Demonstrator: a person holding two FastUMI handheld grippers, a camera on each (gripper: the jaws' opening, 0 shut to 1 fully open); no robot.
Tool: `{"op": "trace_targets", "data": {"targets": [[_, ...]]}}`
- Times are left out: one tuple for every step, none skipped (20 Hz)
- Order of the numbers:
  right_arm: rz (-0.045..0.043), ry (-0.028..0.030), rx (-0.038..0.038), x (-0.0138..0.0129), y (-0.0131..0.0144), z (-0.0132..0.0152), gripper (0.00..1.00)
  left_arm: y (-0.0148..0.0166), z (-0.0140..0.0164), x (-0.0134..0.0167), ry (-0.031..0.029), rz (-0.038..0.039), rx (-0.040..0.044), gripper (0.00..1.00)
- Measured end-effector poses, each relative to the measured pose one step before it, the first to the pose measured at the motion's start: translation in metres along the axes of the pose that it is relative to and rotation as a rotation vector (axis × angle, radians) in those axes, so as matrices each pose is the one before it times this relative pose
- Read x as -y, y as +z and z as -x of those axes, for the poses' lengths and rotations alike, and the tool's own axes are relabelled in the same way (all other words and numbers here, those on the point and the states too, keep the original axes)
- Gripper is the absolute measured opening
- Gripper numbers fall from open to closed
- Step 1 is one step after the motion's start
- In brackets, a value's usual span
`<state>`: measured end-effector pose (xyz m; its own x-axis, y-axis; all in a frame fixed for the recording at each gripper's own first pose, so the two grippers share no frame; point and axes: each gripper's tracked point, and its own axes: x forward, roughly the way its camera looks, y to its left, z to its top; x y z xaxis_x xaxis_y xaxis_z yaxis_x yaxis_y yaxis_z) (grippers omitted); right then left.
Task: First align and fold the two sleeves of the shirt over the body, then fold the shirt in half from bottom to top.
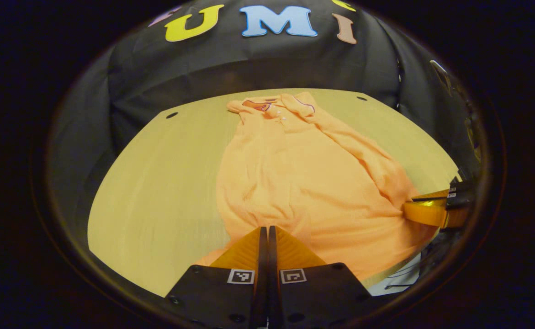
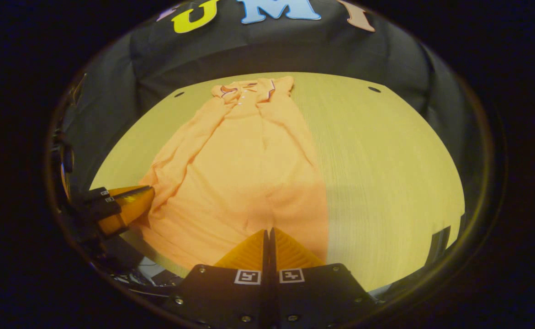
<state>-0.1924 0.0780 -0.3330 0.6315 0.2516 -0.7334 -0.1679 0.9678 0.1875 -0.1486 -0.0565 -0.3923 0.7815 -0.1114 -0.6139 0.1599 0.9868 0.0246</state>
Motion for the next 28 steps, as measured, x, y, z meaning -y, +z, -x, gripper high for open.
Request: {"op": "trace_targets", "data": {"targets": [[0.00852,0.00566,0.00873,-0.00206,0.00794,-0.00127,0.0,0.00986,-0.00216,-0.00428,0.00534,0.00558,0.01087,0.07],[0.00704,0.00724,0.0118,-0.00183,0.00865,-0.00256,0.0,0.01041,-0.00153,-0.00328,0.00449,0.00525,0.0123,0.07],[0.00569,0.00644,0.01009,-0.00102,0.00942,-0.0026,0.0,0.01143,-0.00364,-0.00393,0.00441,0.00426,0.01333,0.07],[0.00644,0.00583,0.01103,-0.00067,0.00995,-0.00304,0.0,0.01156,-0.00376,-0.00356,0.00371,0.00511,0.01293,0.07],[0.00503,0.00353,0.01056,0.0008,0.01086,-0.00399,0.0,0.01136,-0.00491,-0.00304,0.00371,0.00229,0.01136,0.07],[0.00453,0.00326,0.01082,0.00041,0.01021,-0.00377,0.0,0.01084,-0.00588,-0.00411,0.00526,-0.00005,0.01096,0.07],[0.00191,0.00456,0.01207,0.00072,0.01182,-0.00463,0.0,0.01098,-0.00611,-0.00288,0.00002,-0.00197,0.00906,0.07],[0.00282,-0.00045,0.01014,0.00282,0.01098,-0.00513,0.0,0.01004,-0.00784,-0.00188,0.00129,-0.00273,0.00989,0.07],[0.00143,0.00226,0.01133,0.0015,0.01204,-0.00512,0.0,0.0105,-0.00613,-0.00186,0.00084,-0.00603,0.01034,0.07],[0.00311,0.00079,0.01121,0.00227,0.01202,-0.00634,0.0,0.01041,-0.00684,-0.00311,0.00132,-0.0108,0.0083,0.07],[0.00511,0.00008,0.01015,0.00313,0.01169,-0.00674,0.0,0.00859,-0.00776,-0.00158,0.00045,-0.01073,0.00718,0.07],[0.00571,-0.00113,0.01054,0.00365,0.01279,-0.00696,0.0,0.00925,-0.00947,-0.00273,-0.00079,-0.00783,0.00848,0.07],[0.0047,-0.00138,0.01143,0.00307,0.01168,-0.00645,0.0,0.00906,-0.00684,-0.00148,-0.00052,-0.00413,0.00809,0.07],[0.00078,-0.00102,0.01214,0.00294,0.01243,-0.00649,0.0,0.00992,-0.00903,-0.00154,0.00037,-0.00322,0.00862,0.06],[-0.00094,-0.00145,0.01044,0.0032,0.01206,-0.00798,0.0,0.00946,-0.0084,-0.00108,-0.00131,-0.00123,0.00717,0.06],[-0.00127,-0.0041,0.0128,0.00458,0.01257,-0.00772,0.0,0.00774,-0.00986,-0.00221,-0.00021,-0.00247,0.00649,0.07],[0.00137,-0.00189,0.01033,0.00398,0.01116,-0.00723,0.0,0.00989,-0.00825,-0.00128,-0.00032,-0.00204,0.00712,0.07],[0.00383,-0.00256,0.01048,0.00358,0.01142,-0.00771,0.0,0.00934,-0.01021,-0.00238,0.00015,-0.0006,0.00901,0.07],[0.00424,-0.00466,0.0094,0.0038,0.00995,-0.00857,0.0,0.00892,-0.00809,-0.00153,0.00015,0.00333,0.00827,0.07],[0.00072,-0.00445,0.0082,0.00343,0.01005,-0.00858,0.0,0.00839,-0.00959,-0.00189,0.00316,0.00581,0.00641,0.06],[-0.00361,-0.00434,0.00888,0.00305,0.00962,-0.00819,0.0,0.00893,-0.00875,-0.00129,0.00196,0.00667,0.00574,0.06],[-0.00465,-0.00374,0.00788,0.003,0.01011,-0.00905,0.0,0.00859,-0.00959,-0.00178,0.00305,0.00511,0.00795,0.06],[-0.00487,-0.00286,0.00932,0.00103,0.00779,-0.00849,0.0,0.00812,-0.00862,-0.00302,0.00465,0.00381,0.00945,0.06],[-0.00243,-0.00374,0.00851,0.00253,0.00979,-0.00957,0.0,0.00979,-0.00961,-0.00215,0.00327,0.00575,0.00941,0.06],[-0.00063,-0.00216,0.01041,0.00224,0.00968,-0.00896,0.0,0.01,-0.01007,-0.00105,0.00269,0.00594,0.01059,0.06],[0.00134,-0.00226,0.01026,0.00198,0.00935,-0.00909,0.0,0.00826,-0.00924,-0.00152,0.00095,0.00306,0.0098,0.06],[0.00095,-0.00141,0.01217,0.00161,0.00957,-0.00877,0.0,0.0082,-0.01128,-0.00176,0.00115,0.00029,0.00869,0.06],[0.00093,-0.00162,0.01082,0.00334,0.00948,-0.00691,0.0,0.0078,-0.01029,-0.00195,0.00076,-0.00116,0.00699,0.06]]}}
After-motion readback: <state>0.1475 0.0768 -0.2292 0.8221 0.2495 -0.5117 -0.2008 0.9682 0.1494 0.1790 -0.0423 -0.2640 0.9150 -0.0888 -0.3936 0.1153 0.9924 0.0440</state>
